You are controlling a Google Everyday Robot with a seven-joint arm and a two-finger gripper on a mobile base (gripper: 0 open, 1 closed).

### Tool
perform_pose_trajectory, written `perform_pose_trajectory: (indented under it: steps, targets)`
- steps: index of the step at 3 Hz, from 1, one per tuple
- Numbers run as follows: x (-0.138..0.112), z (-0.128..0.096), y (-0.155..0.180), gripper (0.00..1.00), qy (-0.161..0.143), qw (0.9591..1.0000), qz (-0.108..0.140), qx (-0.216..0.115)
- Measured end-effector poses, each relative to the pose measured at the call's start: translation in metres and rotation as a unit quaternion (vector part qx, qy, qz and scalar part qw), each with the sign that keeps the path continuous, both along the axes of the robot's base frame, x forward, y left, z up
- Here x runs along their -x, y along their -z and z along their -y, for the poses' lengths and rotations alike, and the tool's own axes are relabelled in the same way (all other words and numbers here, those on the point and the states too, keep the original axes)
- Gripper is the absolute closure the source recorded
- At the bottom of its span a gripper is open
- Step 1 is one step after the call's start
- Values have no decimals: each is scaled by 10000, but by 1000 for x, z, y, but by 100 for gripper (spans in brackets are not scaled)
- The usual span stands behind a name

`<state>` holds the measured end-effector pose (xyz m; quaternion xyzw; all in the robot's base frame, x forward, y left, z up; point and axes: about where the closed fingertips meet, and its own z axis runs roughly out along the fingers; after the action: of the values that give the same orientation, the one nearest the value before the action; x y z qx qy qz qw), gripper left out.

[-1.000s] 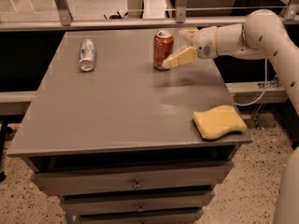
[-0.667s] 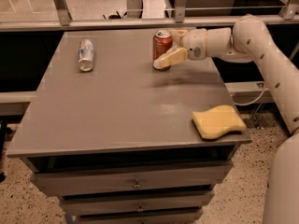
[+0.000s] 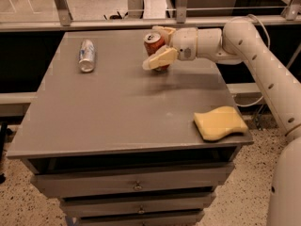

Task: Knock coke can over

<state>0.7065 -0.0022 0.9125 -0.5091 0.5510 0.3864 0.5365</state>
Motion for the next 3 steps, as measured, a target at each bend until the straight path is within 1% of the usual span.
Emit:
perform_pose_trajectory:
  steps: [1, 2, 3]
  targets:
    - [18, -10, -8, 0, -141, 9999, 38, 55]
    - [29, -15, -7, 0, -177, 9996, 25, 227]
    - [27, -15, 1, 0, -146, 9986, 52, 498]
